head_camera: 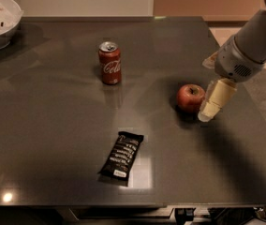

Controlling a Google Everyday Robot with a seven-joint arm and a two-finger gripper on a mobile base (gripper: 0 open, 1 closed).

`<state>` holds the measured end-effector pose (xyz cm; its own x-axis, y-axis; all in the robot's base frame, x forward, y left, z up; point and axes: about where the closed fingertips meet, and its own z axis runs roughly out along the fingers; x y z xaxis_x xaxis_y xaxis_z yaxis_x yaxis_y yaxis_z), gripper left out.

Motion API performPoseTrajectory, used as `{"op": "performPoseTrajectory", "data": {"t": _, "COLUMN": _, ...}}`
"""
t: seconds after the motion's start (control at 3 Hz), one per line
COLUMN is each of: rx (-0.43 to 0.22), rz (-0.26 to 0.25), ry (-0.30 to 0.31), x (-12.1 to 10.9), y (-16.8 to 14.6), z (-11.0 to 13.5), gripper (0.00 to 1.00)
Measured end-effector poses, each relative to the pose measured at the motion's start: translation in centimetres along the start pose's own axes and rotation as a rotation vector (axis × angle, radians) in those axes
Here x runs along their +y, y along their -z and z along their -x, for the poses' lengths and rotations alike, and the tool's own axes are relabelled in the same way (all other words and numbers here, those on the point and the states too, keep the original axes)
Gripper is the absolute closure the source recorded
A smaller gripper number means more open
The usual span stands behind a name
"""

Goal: Move apple near coke can

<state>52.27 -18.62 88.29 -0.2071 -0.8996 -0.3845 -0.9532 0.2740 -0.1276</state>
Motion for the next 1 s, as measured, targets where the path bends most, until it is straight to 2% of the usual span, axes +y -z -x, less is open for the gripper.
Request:
{"op": "performPoseTrajectory", "data": {"t": 0.67, "rx": -0.021, "rz": 0.058, "ry": -0.003, "x": 0.2, "y": -3.0, "z": 0.3, "gripper": 0.00}}
{"op": "performPoseTrajectory", "data": {"t": 1.0, "rx": -0.013, "rz": 0.076, "ry": -0.007, "x": 0.5, "y": -3.5, "z": 0.2, "gripper": 0.16}}
